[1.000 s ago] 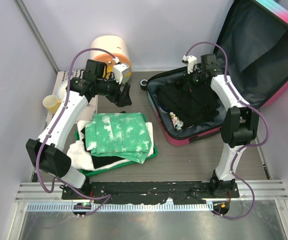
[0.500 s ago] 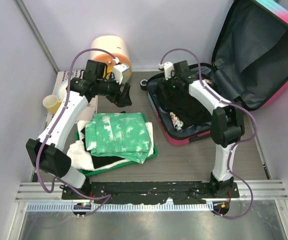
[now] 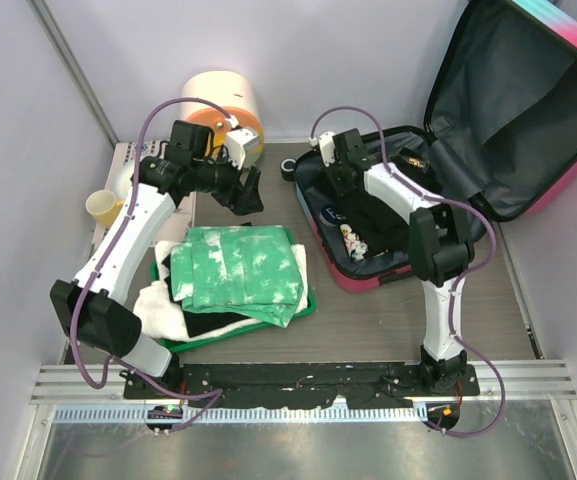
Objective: Open, take out, and arrange the luggage
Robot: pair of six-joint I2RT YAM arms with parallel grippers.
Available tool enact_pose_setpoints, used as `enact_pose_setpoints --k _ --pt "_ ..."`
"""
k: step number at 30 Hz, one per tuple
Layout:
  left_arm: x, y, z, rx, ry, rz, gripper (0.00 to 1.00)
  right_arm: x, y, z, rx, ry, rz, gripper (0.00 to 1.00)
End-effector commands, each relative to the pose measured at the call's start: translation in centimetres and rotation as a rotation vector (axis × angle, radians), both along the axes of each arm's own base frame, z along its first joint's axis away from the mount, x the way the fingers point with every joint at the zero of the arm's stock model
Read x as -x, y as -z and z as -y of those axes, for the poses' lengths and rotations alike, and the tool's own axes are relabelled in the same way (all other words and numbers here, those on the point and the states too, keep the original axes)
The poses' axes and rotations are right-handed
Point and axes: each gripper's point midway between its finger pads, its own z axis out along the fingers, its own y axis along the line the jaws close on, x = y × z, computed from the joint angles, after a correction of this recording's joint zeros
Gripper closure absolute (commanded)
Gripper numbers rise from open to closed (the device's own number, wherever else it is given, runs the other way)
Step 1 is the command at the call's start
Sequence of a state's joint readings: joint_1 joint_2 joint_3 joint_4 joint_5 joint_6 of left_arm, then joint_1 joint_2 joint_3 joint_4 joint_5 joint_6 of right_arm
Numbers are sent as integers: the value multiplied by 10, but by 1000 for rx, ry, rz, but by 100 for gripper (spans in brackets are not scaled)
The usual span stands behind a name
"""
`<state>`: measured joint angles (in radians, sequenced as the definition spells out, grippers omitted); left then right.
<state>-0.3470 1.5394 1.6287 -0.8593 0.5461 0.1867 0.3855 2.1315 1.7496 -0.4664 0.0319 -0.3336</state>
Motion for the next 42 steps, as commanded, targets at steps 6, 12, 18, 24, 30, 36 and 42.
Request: enact_pose_setpoints --k 6,12,18,24,30,36,42 --pt "-2 -23 4 27 35 101 26 20 -133 7 -229 -119 194 99" --pt "-22 -25 15 34 73 143 24 32 -124 15 -257 -151 100 76" --pt "-32 -21 27 29 103 134 25 28 -116 12 -307 -124 68 59" --pt "-33 -17 30 35 101 134 25 27 -117 11 -350 -144 76 99" --pt "-45 -12 35 22 177 301 22 45 -135 -6 -440 -265 112 99" --pt "-48 -22 61 -41 443 697 17 78 -166 -28 -540 -439 122 99" --pt "-56 -32 82 -72 605 949 16 111 -181 -45 -591 -560 97 99"
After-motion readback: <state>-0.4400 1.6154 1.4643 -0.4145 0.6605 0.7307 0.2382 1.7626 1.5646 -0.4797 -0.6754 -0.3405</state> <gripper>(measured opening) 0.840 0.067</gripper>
